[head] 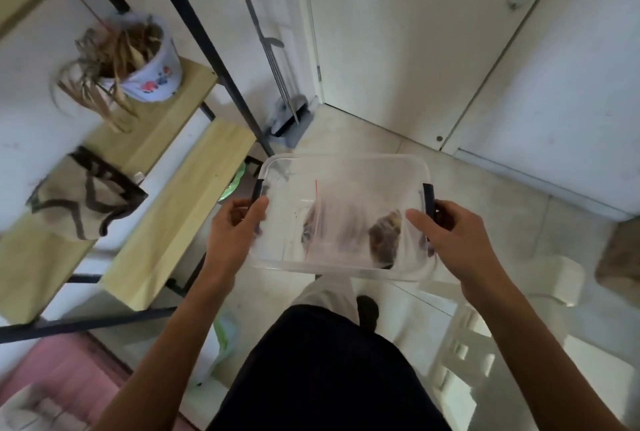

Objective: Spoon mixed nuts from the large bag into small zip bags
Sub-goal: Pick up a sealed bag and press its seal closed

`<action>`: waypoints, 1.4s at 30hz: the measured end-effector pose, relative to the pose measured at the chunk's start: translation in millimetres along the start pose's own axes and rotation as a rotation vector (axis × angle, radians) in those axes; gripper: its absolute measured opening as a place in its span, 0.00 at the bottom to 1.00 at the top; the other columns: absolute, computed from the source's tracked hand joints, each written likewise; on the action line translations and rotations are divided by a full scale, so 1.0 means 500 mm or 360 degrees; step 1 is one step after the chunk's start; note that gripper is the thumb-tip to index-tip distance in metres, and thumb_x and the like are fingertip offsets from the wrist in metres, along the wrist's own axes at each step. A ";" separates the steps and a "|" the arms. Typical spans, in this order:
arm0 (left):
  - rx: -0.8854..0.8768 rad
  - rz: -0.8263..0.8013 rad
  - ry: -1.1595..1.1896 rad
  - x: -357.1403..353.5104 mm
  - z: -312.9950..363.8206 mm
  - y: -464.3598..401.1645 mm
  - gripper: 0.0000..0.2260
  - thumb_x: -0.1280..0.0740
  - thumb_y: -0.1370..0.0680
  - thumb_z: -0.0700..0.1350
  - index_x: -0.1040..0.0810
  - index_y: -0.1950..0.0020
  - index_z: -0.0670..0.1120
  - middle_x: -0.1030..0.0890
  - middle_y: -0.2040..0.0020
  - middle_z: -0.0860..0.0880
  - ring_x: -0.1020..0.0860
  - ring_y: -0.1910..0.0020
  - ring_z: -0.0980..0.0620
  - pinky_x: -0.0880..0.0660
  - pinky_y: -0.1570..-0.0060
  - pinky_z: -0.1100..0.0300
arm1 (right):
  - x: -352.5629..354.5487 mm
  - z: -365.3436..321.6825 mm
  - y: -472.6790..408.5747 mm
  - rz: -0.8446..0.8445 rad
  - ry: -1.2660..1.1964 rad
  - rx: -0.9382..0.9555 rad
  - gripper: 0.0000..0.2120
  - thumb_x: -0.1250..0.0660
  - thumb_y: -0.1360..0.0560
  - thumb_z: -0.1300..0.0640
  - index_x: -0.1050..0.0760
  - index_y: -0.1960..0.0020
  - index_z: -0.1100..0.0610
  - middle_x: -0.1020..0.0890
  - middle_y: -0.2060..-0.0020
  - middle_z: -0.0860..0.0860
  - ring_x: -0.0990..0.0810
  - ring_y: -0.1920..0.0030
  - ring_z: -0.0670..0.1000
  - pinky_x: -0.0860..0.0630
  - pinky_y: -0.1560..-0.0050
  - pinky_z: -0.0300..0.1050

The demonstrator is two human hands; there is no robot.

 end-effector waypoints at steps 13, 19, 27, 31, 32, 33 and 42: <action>0.0072 0.0453 0.0356 0.068 0.111 -0.314 0.23 0.28 0.29 0.68 0.19 0.46 0.51 0.14 0.57 0.52 0.20 0.65 0.60 0.25 0.61 0.58 | -0.214 -0.295 -0.417 -0.0422 0.0115 0.0171 0.03 0.25 0.25 0.52 0.17 0.53 0.44 0.13 0.61 0.43 0.17 0.65 0.39 0.25 0.69 0.30; 0.0020 0.0788 0.0509 0.186 0.179 -0.359 0.29 0.30 0.31 0.74 0.19 0.47 0.50 0.15 0.58 0.50 0.19 0.62 0.54 0.23 0.61 0.59 | -0.385 -0.468 -0.546 -0.0789 0.0291 0.0395 0.05 0.25 0.24 0.51 0.16 0.49 0.49 0.16 0.67 0.42 0.21 0.69 0.39 0.25 0.69 0.32; -0.0138 0.1312 0.0763 0.352 0.357 -0.301 0.26 0.28 0.33 0.73 0.16 0.50 0.53 0.14 0.55 0.52 0.16 0.59 0.54 0.21 0.66 0.62 | -0.550 -0.770 -0.572 -0.1353 0.0367 0.0759 0.11 0.27 0.25 0.45 0.16 0.60 0.52 0.20 0.69 0.46 0.23 0.69 0.42 0.29 0.68 0.30; -0.0249 0.1387 0.0842 0.423 0.450 -0.270 0.23 0.27 0.32 0.70 0.14 0.49 0.54 0.15 0.56 0.50 0.17 0.60 0.53 0.20 0.60 0.54 | -0.599 -0.901 -0.553 -0.1557 0.0274 0.0923 0.13 0.28 0.24 0.46 0.15 0.60 0.54 0.20 0.68 0.51 0.23 0.66 0.48 0.29 0.58 0.44; -0.0280 0.1392 0.0838 0.445 0.472 -0.266 0.24 0.27 0.33 0.69 0.14 0.47 0.53 0.16 0.56 0.50 0.18 0.62 0.54 0.22 0.58 0.52 | -0.615 -0.928 -0.549 -0.1605 0.0254 0.0937 0.13 0.28 0.24 0.45 0.14 0.60 0.53 0.19 0.68 0.54 0.22 0.65 0.49 0.28 0.56 0.47; -0.0301 0.1415 0.0844 0.470 0.492 -0.266 0.25 0.27 0.33 0.69 0.13 0.47 0.52 0.16 0.58 0.50 0.19 0.64 0.55 0.24 0.57 0.52 | -0.633 -0.953 -0.544 -0.1641 0.0234 0.0947 0.15 0.29 0.24 0.44 0.14 0.58 0.55 0.19 0.66 0.58 0.21 0.64 0.52 0.27 0.54 0.50; -0.0266 0.1545 0.0900 0.650 0.575 -0.355 0.23 0.26 0.30 0.65 0.15 0.48 0.47 0.19 0.62 0.51 0.22 0.70 0.56 0.25 0.72 0.64 | -0.821 -1.081 -0.511 -0.1745 0.0237 0.1090 0.16 0.34 0.20 0.42 0.21 0.43 0.53 0.20 0.54 0.54 0.23 0.55 0.49 0.30 0.55 0.43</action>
Point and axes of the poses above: each hand's wrist, its own y-axis away from the middle knuckle, its own x-axis out of the back of the hand, z = x × y, the point moved 1 cm from there along -y, towards the middle knuckle
